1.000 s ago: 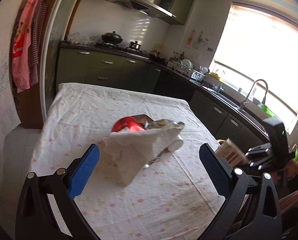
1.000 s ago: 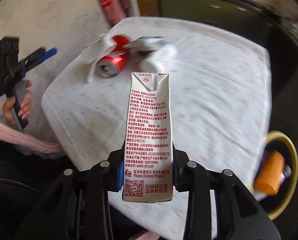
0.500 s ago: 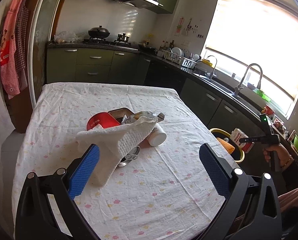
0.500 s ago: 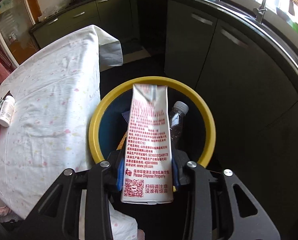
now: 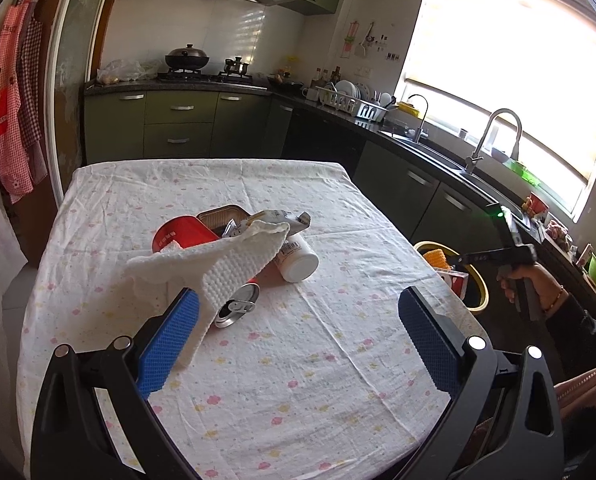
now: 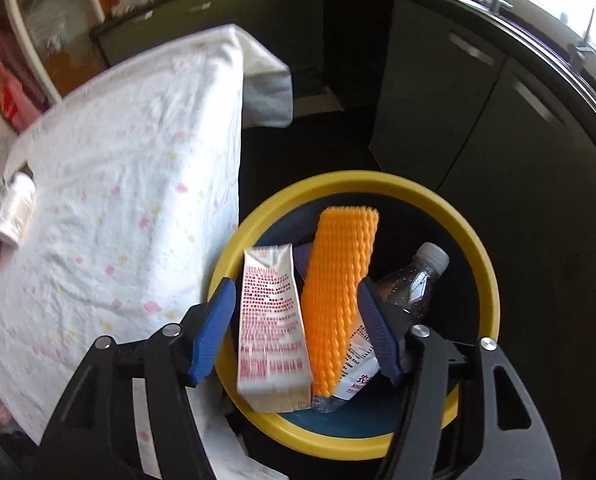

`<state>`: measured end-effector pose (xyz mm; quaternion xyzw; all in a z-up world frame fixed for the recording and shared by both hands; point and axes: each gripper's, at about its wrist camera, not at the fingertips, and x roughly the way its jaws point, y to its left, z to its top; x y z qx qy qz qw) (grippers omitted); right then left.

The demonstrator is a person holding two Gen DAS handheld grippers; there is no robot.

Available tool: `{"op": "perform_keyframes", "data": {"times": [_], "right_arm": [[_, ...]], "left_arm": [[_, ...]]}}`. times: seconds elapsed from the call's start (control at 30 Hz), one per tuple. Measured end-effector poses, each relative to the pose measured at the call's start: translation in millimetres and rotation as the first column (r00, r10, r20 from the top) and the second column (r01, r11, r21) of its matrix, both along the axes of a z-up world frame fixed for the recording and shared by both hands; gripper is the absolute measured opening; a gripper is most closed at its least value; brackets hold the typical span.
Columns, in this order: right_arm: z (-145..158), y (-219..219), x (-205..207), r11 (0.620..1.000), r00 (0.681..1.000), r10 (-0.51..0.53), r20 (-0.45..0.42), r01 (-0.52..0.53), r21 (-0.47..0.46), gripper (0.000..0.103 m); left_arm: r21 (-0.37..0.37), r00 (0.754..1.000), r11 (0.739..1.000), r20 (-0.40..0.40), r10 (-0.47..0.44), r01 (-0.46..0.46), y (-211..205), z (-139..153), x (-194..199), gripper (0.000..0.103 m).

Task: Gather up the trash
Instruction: 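Carry the milk carton over the bin and release it from the right gripper, then withdraw the right gripper from the bin and move the left gripper to the paper towel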

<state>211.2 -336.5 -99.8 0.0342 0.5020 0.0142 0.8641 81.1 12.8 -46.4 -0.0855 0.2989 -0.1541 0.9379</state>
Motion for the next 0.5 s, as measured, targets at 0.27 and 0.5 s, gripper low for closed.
{"op": "perform_keyframes", "data": {"times": [0.27,0.5], "right_arm": [[25,21,-64,0.999,0.991,-0.039,0.126,0.042,-0.023,0.066],[30,72,-95,0.997,0.981,0.037,0.189,-0.023,-0.074,0.074]], "left_arm": [[-0.039,0.999,0.999,-0.046,0.001,-0.002,6,-13,11,0.098],[0.011,0.999,0.999,-0.045,0.031,-0.030,4,-15,8,0.098]]}}
